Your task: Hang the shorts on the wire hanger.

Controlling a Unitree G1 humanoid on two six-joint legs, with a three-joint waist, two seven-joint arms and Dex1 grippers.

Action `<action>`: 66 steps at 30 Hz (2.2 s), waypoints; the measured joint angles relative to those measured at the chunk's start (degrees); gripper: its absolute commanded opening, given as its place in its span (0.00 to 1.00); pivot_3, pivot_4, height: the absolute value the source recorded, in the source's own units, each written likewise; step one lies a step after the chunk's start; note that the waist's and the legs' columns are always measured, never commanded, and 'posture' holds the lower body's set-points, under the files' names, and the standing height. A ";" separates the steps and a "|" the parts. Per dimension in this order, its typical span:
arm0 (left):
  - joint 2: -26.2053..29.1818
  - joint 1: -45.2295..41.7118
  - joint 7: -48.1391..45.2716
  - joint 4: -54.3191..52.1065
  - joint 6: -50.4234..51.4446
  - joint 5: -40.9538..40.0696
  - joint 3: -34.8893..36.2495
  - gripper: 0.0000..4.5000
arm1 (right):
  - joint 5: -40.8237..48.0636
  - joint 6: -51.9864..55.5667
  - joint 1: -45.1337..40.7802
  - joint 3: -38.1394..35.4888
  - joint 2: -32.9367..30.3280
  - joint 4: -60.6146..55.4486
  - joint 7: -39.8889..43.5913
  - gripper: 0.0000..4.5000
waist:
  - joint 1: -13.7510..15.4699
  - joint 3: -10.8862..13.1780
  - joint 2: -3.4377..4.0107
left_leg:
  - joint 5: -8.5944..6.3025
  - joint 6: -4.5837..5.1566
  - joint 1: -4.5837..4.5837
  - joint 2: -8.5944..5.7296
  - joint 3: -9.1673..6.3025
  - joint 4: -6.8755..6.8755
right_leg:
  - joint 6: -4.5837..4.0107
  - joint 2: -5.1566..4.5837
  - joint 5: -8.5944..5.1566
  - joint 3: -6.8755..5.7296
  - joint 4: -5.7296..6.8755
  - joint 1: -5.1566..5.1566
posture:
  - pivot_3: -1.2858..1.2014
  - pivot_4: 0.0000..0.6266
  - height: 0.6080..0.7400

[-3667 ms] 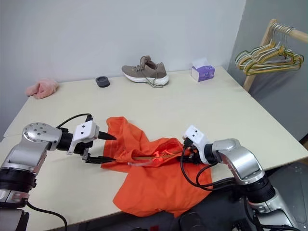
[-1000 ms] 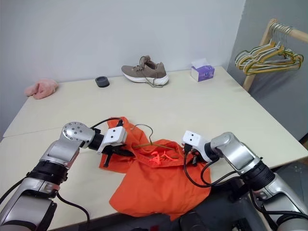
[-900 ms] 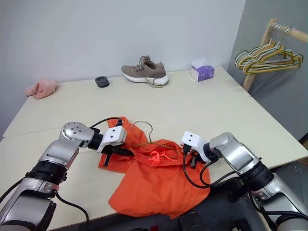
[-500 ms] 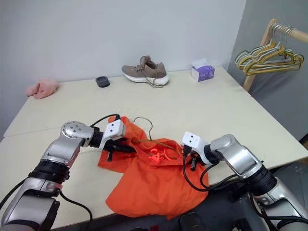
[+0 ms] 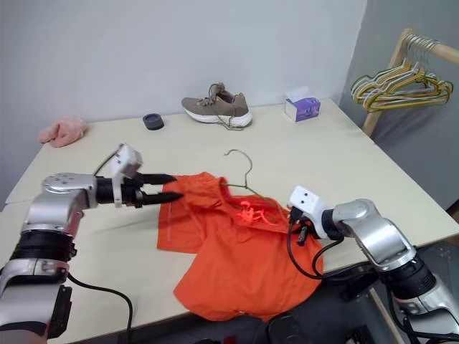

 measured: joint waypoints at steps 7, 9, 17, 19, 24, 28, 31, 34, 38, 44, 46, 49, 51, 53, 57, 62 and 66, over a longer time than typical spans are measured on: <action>-3.19 6.09 -3.02 -12.88 6.89 -4.83 -1.31 0.73 | 5.24 8.90 12.15 -16.11 -1.64 -5.53 -4.50 0.00 | 0.23 0.00 -0.01 | 0.00 0.00 -0.07 -0.01 -0.01 -0.01 | 0.02 -0.08 -0.01 0.14 -0.06 0.04 | 0.38 0.04 1.00; -5.52 7.90 -3.17 -18.36 10.21 -7.10 -3.09 0.73 | 6.67 12.12 15.88 -22.37 -2.02 -7.04 -6.06 0.00 | 0.17 0.00 -0.01 | 0.00 0.00 -0.06 -0.02 0.00 0.01 | 0.01 -0.06 -0.01 0.16 -0.02 0.03 | 0.37 0.05 1.00; -12.76 6.81 0.26 -32.62 19.18 -13.77 -6.87 0.99 | 8.94 22.36 25.87 -46.13 -0.64 -10.02 -12.45 0.00 | -0.73 -0.11 0.15 | 0.00 0.00 0.02 0.02 0.19 -0.01 | 0.11 0.41 -0.06 0.37 -0.05 0.07 | 0.35 0.06 1.00; -14.32 6.01 1.33 -33.99 20.31 -14.67 -7.57 1.00 | 8.85 23.72 26.48 -49.62 -0.09 -9.98 -14.55 0.00 | -1.30 -0.10 0.15 | 0.00 0.00 0.02 0.03 0.21 -0.01 | 0.13 0.43 -0.08 0.39 -0.06 0.07 | 0.35 0.06 1.00; -19.31 2.97 5.67 -34.85 19.45 -15.40 -7.86 1.00 | 6.72 24.53 25.90 -56.02 -0.19 -6.77 -20.41 0.00 | -2.13 -0.11 0.25 | -0.01 0.01 0.01 0.02 0.28 -0.04 | 0.27 0.47 -0.16 0.41 -0.22 0.10 | 0.34 0.08 1.00; -23.73 2.01 9.46 -37.38 17.71 -16.00 -7.82 1.00 | 3.54 22.63 22.19 -60.13 -3.04 -1.51 -25.73 0.00 | -3.06 -0.14 0.42 | -0.08 0.12 0.03 0.00 0.38 -0.07 | 0.27 0.45 -0.15 0.46 -0.50 0.23 | 0.34 0.09 1.00; -26.90 1.98 12.76 -39.14 17.14 -16.89 -7.62 1.00 | 1.51 20.17 19.50 -61.61 -4.55 2.17 -29.01 0.00 | -3.58 -0.14 0.42 | -0.08 0.13 0.05 0.01 0.39 -0.11 | 0.28 0.46 -0.16 0.47 -0.56 0.27 | 0.34 0.09 1.00; -29.61 2.66 15.83 -40.83 16.46 -18.21 -7.56 1.00 | -0.54 16.42 16.67 -61.63 -6.17 7.10 -32.18 0.00 | -4.21 -0.12 0.51 | -0.09 0.13 0.09 0.01 0.46 -0.15 | 0.28 0.46 -0.16 0.52 -0.58 0.28 | 0.35 0.09 1.00; -29.93 5.61 15.52 -43.03 16.04 -20.19 -7.90 1.00 | -2.55 10.96 14.13 -61.19 -8.67 12.30 -34.72 0.00 | -4.72 -0.11 0.57 | -0.09 0.13 0.31 0.02 0.51 -0.28 | 0.30 0.49 -0.18 0.56 -0.61 0.42 | 0.36 0.09 1.00; -31.58 6.43 15.51 -43.20 15.75 -22.14 -8.77 1.00 | -4.44 5.62 8.44 -60.02 -10.26 20.83 -38.33 0.00 | -4.86 0.02 0.38 | -0.09 0.13 1.24 -0.04 0.67 -0.79 | 0.31 0.41 -0.20 0.62 -1.14 1.35 | 0.36 0.08 1.00; -32.02 6.38 15.51 -43.20 15.38 -22.72 -8.84 1.00 | -4.58 4.68 6.69 -59.66 -11.18 23.91 -39.16 0.00 | -4.88 0.03 0.43 | -0.09 0.13 1.30 -0.02 0.66 -0.86 | 0.30 0.41 -0.19 0.61 -1.25 1.42 | 0.35 0.08 1.00; -32.69 6.14 15.13 -43.26 14.84 -23.11 -9.81 1.00 | -4.54 4.26 2.27 -58.77 -12.54 30.50 -39.94 0.00 | -4.98 0.03 0.58 | -0.09 0.13 1.34 0.00 0.68 -0.93 | 0.30 0.43 -0.19 0.63 -1.54 1.57 | 0.35 0.09 1.00; -33.16 6.01 14.57 -43.32 14.80 -23.31 -10.35 1.00 | -4.55 3.93 -0.13 -58.30 -13.35 34.47 -40.63 0.00 | -5.11 0.06 0.59 | -0.11 0.17 1.43 -0.01 0.71 -0.94 | 0.30 0.42 -0.19 0.66 -1.63 1.71 | 0.35 0.09 1.00; -33.37 5.85 14.34 -43.33 14.75 -23.42 -10.49 1.00 | -4.54 3.33 -1.58 -57.45 -14.12 37.76 -40.68 0.00 | -5.17 0.10 0.56 | -0.13 0.18 1.58 -0.01 0.72 -0.97 | 0.30 0.42 -0.19 0.67 -1.68 1.82 | 0.35 0.09 1.00; -33.16 5.63 13.98 -43.44 14.44 -23.24 -11.49 1.00 | -4.26 2.59 -6.68 -55.93 -15.06 45.77 -40.71 0.00 | -5.55 0.17 0.60 | -0.17 0.20 1.90 -0.01 0.75 -1.05 | 0.30 0.42 -0.20 0.70 -1.84 2.15 | 0.36 0.08 1.00; -32.93 5.60 13.55 -43.73 13.82 -23.14 -12.59 1.00 | -3.35 3.71 -9.54 -55.03 -15.46 50.28 -40.77 0.00 | -6.10 0.18 0.59 | -0.19 0.21 1.89 0.00 0.74 -1.07 | 0.30 0.42 -0.20 0.69 -1.88 2.16 | 0.36 0.09 1.00; -32.91 5.61 13.65 -44.69 13.67 -23.12 -13.19 1.00 | -2.17 5.96 -9.53 -55.07 -15.45 49.92 -40.87 0.00 | -6.15 0.19 0.57 | -0.20 0.21 1.89 -0.01 0.74 -1.06 | 0.30 0.41 -0.20 0.70 -1.93 2.20 | 0.36 0.09 1.00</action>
